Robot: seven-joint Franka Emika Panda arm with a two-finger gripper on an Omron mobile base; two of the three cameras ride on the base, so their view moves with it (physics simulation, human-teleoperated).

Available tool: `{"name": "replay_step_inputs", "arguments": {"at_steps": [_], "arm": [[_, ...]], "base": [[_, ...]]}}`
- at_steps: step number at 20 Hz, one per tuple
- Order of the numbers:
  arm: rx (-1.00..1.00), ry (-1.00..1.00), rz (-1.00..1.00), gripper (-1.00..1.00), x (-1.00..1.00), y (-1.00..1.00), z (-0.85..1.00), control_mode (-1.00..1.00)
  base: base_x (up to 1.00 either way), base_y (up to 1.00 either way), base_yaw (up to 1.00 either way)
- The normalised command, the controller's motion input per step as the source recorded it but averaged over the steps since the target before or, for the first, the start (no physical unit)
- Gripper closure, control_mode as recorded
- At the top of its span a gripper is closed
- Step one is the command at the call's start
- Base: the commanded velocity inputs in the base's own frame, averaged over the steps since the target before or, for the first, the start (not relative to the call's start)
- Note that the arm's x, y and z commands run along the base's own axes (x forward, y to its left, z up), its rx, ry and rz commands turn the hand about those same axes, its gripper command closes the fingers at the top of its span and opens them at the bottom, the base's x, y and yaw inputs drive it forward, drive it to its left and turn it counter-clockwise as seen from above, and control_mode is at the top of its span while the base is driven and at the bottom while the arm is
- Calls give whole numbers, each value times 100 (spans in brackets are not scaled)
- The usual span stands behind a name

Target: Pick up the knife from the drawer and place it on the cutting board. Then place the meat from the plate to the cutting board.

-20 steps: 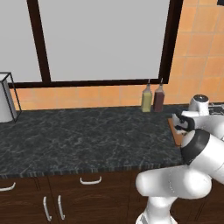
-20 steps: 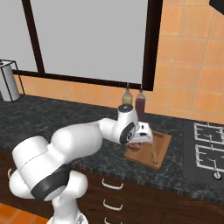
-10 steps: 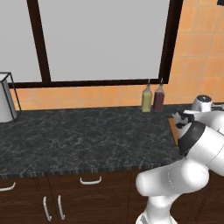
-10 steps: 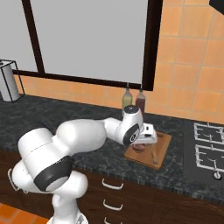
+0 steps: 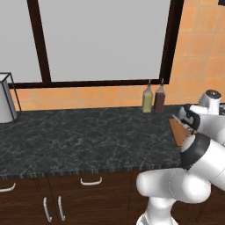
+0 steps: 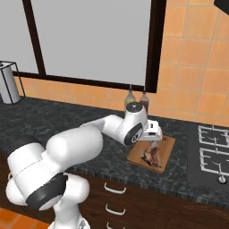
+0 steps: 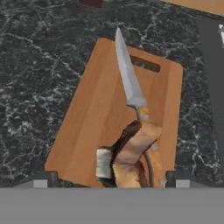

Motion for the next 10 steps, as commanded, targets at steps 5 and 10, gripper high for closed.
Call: {"name": "replay_step_inputs", "arguments": {"at_steps": [5,10], "arm": [[-1,-86,0,-100,-100,0,89,-100],[-1,-95,0,-100,-100,0,74,-100]], "base": [[0,0,0],[0,0,0]]}}
